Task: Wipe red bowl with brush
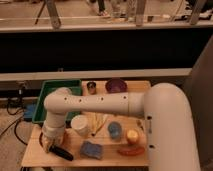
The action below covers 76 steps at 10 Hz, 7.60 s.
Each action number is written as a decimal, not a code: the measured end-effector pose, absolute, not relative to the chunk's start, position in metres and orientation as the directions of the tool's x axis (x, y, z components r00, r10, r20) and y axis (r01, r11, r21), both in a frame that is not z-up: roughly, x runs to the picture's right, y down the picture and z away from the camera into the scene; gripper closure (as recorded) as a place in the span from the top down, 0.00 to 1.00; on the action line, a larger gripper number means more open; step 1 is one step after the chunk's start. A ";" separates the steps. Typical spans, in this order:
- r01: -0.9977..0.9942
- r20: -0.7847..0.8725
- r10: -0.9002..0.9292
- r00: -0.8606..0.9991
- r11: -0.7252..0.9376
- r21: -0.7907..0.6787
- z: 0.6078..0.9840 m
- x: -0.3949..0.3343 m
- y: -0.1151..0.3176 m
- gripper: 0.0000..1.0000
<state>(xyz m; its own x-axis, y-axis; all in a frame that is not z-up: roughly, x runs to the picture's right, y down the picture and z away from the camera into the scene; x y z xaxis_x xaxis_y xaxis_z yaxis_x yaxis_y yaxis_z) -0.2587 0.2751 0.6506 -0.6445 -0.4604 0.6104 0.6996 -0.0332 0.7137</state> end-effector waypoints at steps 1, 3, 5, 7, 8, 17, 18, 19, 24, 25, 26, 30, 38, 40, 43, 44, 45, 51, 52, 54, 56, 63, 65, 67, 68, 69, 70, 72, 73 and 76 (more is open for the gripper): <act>0.704 0.619 -0.455 -0.640 -0.025 0.710 0.648 -0.256 0.279 0.00; 0.718 0.633 -0.457 -0.625 -0.017 0.696 0.644 -0.248 0.282 0.00; 0.739 0.648 -0.471 -0.599 -0.013 0.674 0.642 -0.236 0.279 0.00; 0.757 0.656 -0.488 -0.576 -0.015 0.653 0.642 -0.226 0.273 0.00; 0.762 0.656 -0.496 -0.569 -0.019 0.647 0.644 -0.224 0.269 0.00; 0.704 0.592 -0.496 -0.635 -0.054 0.709 0.673 -0.264 0.251 0.00; 0.696 0.590 -0.486 -0.644 -0.052 0.716 0.672 -0.267 0.254 0.00; 0.687 0.591 -0.475 -0.652 -0.039 0.726 0.667 -0.269 0.259 0.00; 0.694 0.625 -0.440 -0.644 0.007 0.720 0.642 -0.257 0.280 0.00; 0.705 0.635 -0.444 -0.632 0.010 0.709 0.640 -0.250 0.279 0.00; 0.717 0.645 -0.451 -0.618 0.015 0.697 0.640 -0.243 0.278 0.00; 0.755 0.660 -0.491 -0.569 0.008 0.656 0.645 -0.226 0.266 0.00; 0.710 0.600 -0.501 -0.623 -0.042 0.703 0.670 -0.268 0.247 0.00; 0.684 0.582 -0.483 -0.654 -0.050 0.728 0.672 -0.283 0.250 0.00; 0.675 0.585 -0.458 -0.669 -0.045 0.737 0.669 -0.281 0.256 0.00; 0.674 0.587 -0.448 -0.674 -0.048 0.737 0.664 -0.280 0.259 0.00; 0.682 0.599 -0.437 -0.671 -0.047 0.730 0.660 -0.275 0.261 0.00; 0.758 0.666 -0.442 -0.601 -0.051 0.650 0.647 -0.236 0.257 0.00; 0.767 0.667 -0.453 -0.591 -0.059 0.639 0.647 -0.233 0.253 0.00; 0.779 0.658 -0.493 -0.569 -0.066 0.624 0.655 -0.232 0.238 0.00; 0.773 0.638 -0.515 -0.572 -0.080 0.629 0.662 -0.243 0.228 0.00; 0.722 0.602 -0.488 -0.633 -0.092 0.685 0.664 -0.270 0.232 0.00; 0.707 0.600 -0.466 -0.650 -0.082 0.702 0.651 -0.274 0.241 0.00; 0.709 0.617 -0.444 -0.650 -0.061 0.703 0.638 -0.271 0.255 0.00; 0.712 0.629 -0.433 -0.646 -0.045 0.700 0.633 -0.267 0.262 0.00; 0.716 0.636 -0.428 -0.642 -0.036 0.698 0.631 -0.264 0.264 0.00; 0.719 0.643 -0.424 -0.638 -0.030 0.694 0.629 -0.261 0.266 0.00; 0.742 0.665 -0.426 -0.614 -0.023 0.670 0.626 -0.248 0.266 0.00; 0.756 0.675 -0.431 -0.598 -0.025 0.654 0.626 -0.238 0.265 0.00; 0.788 0.685 -0.463 -0.562 -0.047 0.614 0.631 -0.225 0.251 0.00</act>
